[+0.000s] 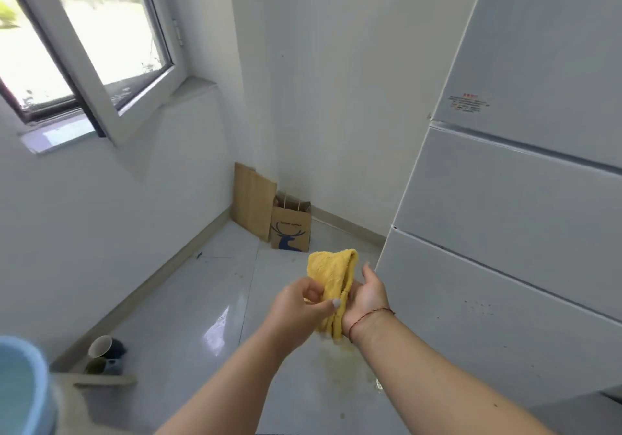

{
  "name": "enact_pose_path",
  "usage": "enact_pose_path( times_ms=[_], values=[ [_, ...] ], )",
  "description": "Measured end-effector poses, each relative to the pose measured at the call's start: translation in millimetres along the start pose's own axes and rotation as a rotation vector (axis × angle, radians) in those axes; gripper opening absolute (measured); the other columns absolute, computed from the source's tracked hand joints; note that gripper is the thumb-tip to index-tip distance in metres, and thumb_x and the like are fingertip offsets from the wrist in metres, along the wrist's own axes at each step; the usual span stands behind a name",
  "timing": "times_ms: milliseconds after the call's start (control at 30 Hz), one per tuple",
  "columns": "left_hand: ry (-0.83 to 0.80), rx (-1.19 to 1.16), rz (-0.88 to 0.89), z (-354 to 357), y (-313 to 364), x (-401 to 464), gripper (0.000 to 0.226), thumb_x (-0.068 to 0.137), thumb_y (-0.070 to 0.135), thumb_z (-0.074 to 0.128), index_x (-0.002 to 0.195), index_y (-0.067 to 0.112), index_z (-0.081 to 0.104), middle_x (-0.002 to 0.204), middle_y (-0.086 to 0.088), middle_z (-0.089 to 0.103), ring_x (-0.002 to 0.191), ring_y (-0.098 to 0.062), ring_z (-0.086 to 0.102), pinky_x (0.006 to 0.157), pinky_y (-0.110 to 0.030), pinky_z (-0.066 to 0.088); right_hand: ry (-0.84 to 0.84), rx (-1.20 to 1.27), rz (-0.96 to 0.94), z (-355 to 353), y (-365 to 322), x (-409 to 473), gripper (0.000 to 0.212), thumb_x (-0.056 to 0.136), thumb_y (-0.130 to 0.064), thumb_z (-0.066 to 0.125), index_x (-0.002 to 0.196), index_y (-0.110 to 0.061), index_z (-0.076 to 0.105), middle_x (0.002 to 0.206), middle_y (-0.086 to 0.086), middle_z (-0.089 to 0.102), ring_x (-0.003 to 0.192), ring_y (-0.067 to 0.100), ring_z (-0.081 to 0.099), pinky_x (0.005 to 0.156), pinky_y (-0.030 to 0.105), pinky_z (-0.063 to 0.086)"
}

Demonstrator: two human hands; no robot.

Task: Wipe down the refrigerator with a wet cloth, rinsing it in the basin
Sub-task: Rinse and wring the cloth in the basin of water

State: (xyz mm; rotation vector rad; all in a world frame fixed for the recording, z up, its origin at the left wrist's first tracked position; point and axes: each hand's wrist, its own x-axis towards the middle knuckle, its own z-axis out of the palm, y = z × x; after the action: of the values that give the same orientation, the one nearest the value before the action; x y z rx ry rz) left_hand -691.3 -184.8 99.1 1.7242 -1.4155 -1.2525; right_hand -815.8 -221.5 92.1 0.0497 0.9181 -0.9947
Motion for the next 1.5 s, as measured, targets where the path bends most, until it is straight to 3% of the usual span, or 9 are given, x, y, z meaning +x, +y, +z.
enact_pose_path(
  times_ms=[200, 467, 700, 867, 967, 1167, 1267, 1367, 1500],
  values=[
    [0.173, -0.029, -0.048, -77.5, -48.7, -29.8, 0.007, 0.087, 0.022, 0.066, 0.084, 0.015, 0.066, 0.068, 0.007, 0.054, 0.06, -0.009, 0.049, 0.057, -0.024, 0.042, -0.114, -0.059, 0.14, 52.2, 82.4, 1.9, 0.086, 0.087, -0.071, 0.033, 0.13, 0.0, 0.055, 0.124, 0.032, 0.058, 0.117, 0.049, 0.054, 0.101, 0.061, 0.038],
    [0.367, -0.171, -0.101, -178.9, -103.6, -77.7, 0.002, 0.083, 0.029, 0.071, 0.084, 0.029, 0.068, 0.083, 0.002, 0.069, 0.085, -0.02, 0.067, 0.079, -0.042, 0.057, -0.192, -0.26, 0.24, 119.8, 180.9, -6.7, 0.066, 0.092, -0.054, 0.047, 0.122, 0.004, 0.058, 0.121, 0.033, 0.06, 0.117, 0.048, 0.054, 0.107, 0.061, 0.032],
    [0.386, -0.305, -0.117, -251.0, -140.9, -122.6, 0.051, 0.06, 0.037, 0.085, 0.096, 0.014, 0.058, 0.092, -0.008, 0.064, 0.081, -0.02, 0.064, 0.072, -0.032, 0.055, -0.203, -0.329, 0.321, 178.4, 271.3, -4.0, 0.068, 0.098, -0.052, 0.037, 0.123, 0.009, 0.055, 0.118, 0.033, 0.059, 0.108, 0.046, 0.058, 0.087, 0.055, 0.046],
    [0.506, -0.257, -0.181, -301.8, -174.9, -153.4, 0.019, 0.075, 0.016, 0.065, 0.093, 0.018, 0.061, 0.09, -0.004, 0.066, 0.074, -0.013, 0.062, 0.069, -0.034, 0.056, -0.257, -0.456, 0.324, 209.1, 334.4, 10.0, 0.061, 0.1, -0.047, 0.033, 0.128, 0.002, 0.055, 0.128, 0.028, 0.057, 0.12, 0.041, 0.053, 0.105, 0.052, 0.038],
    [0.583, -0.278, -0.188, -332.7, -197.0, -174.7, 0.01, 0.088, 0.014, 0.058, 0.091, 0.017, 0.067, 0.084, -0.003, 0.068, 0.071, -0.01, 0.059, 0.063, -0.022, 0.05, -0.243, -0.562, 0.366, 222.4, 364.4, 18.4, 0.06, 0.099, -0.049, 0.037, 0.126, 0.0, 0.057, 0.124, 0.026, 0.061, 0.118, 0.039, 0.056, 0.107, 0.051, 0.038],
    [0.889, -0.452, -0.296, -389.9, -251.2, -210.8, 0.015, 0.096, 0.026, 0.057, 0.091, 0.017, 0.067, 0.088, -0.006, 0.072, 0.079, -0.019, 0.064, 0.074, -0.038, 0.054, -0.281, -1.201, 0.266, 251.6, 410.0, 30.8, 0.044, 0.093, -0.046, 0.055, 0.111, -0.006, 0.064, 0.105, 0.016, 0.07, 0.094, 0.03, 0.067, 0.081, 0.039, 0.055],
    [1.047, -0.564, -0.356, -416.3, -280.3, -225.1, 0.014, 0.097, 0.024, 0.055, 0.094, 0.016, 0.066, 0.092, -0.01, 0.071, 0.084, -0.024, 0.065, 0.084, -0.045, 0.054, -0.435, -1.538, 0.306, 264.0, 433.4, 38.2, 0.04, 0.084, -0.045, 0.069, 0.105, -0.012, 0.067, 0.102, 0.011, 0.072, 0.092, 0.028, 0.07, 0.082, 0.041, 0.057],
    [1.165, -0.754, -0.418, -441.7, -306.3, -235.9, 0.01, 0.095, 0.018, 0.058, 0.098, 0.011, 0.065, 0.094, -0.011, 0.069, 0.085, -0.026, 0.064, 0.08, -0.041, 0.054, -0.631, -1.903, 0.292, 271.3, 457.4, 56.9, 0.022, 0.08, -0.033, 0.074, 0.095, -0.016, 0.07, 0.096, 0.005, 0.073, 0.09, 0.024, 0.07, 0.083, 0.038, 0.058],
    [1.191, -0.893, -0.524, -468.5, -336.9, -245.6, 0.02, 0.084, 0.002, 0.067, 0.102, 0.009, 0.061, 0.092, -0.014, 0.064, 0.077, -0.024, 0.059, 0.069, -0.033, 0.05, -0.712, -2.318, 0.175, 282.7, 485.5, 101.2, 0.023, 0.082, -0.045, 0.063, 0.089, -0.023, 0.067, 0.087, -0.003, 0.064, 0.084, 0.018, 0.063, 0.067, 0.023, 0.049]
  ],
)
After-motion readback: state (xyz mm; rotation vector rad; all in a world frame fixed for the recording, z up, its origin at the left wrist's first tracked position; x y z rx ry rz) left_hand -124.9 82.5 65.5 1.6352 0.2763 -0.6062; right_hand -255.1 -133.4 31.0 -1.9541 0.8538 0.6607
